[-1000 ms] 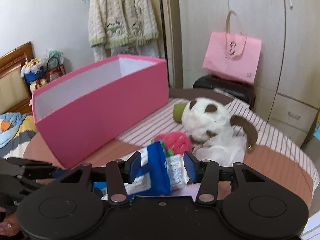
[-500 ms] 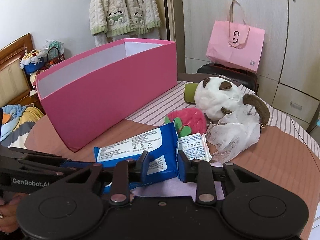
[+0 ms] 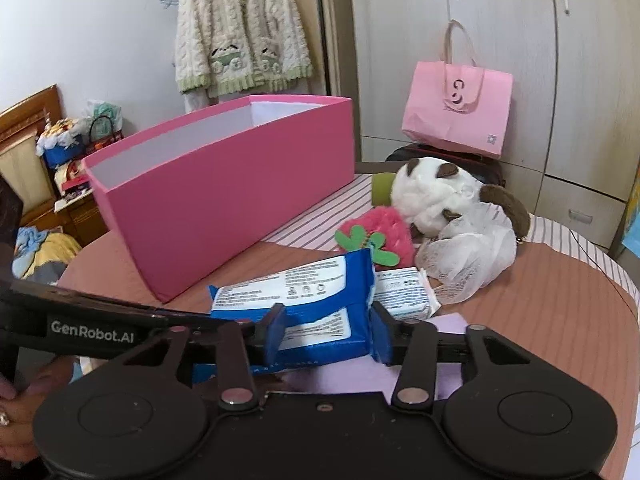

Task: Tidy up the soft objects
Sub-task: 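Grasp the blue wet-wipes pack with the left tool while the right tool grips its other end, then lift and carry the blue pack over the pink box with both tools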

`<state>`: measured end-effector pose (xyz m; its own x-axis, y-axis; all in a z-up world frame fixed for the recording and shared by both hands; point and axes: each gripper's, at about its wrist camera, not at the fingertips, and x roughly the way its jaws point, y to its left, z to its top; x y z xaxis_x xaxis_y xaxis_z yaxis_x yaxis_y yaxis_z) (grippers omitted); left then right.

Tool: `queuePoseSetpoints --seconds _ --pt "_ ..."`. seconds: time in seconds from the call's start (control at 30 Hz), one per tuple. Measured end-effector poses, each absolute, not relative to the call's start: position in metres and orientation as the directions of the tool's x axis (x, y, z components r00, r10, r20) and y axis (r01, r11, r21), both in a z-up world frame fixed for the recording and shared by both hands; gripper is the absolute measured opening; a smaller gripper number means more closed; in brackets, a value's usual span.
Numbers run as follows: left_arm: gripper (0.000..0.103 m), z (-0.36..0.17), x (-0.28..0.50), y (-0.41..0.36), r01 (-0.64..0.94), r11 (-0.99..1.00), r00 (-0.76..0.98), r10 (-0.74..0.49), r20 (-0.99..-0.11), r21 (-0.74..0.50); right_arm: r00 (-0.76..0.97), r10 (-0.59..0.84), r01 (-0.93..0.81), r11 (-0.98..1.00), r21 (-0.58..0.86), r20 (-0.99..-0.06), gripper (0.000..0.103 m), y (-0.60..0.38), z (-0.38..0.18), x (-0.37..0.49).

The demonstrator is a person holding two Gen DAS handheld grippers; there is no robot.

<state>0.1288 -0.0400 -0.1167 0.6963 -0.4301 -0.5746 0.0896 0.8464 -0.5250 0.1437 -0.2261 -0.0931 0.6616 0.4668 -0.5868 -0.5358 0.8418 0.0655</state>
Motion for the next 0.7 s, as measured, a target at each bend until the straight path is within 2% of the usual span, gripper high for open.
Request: queuePoseSetpoints --seconds 0.1,0.2,0.47,0.7 --pt "0.030 -0.118 0.132 -0.028 0.084 0.825 0.678 -0.459 -0.574 -0.559 0.634 0.503 -0.576 0.814 0.075 -0.588 0.062 -0.227 -0.089 0.136" --pt "0.030 -0.117 0.132 -0.023 0.089 0.823 0.668 -0.467 -0.579 -0.561 0.615 0.526 -0.600 0.796 0.084 -0.587 0.063 -0.226 -0.085 0.129" --pt "0.029 -0.108 0.126 -0.022 0.160 0.826 0.590 -0.519 -0.618 -0.540 0.645 0.457 -0.579 0.815 -0.001 -0.612 0.073 -0.208 -0.082 0.108" --pt "0.028 -0.092 0.113 -0.013 0.236 0.846 0.560 -0.521 -0.644 -0.479 0.655 0.413 -0.532 0.847 0.002 -0.633 0.075 -0.193 -0.074 0.090"
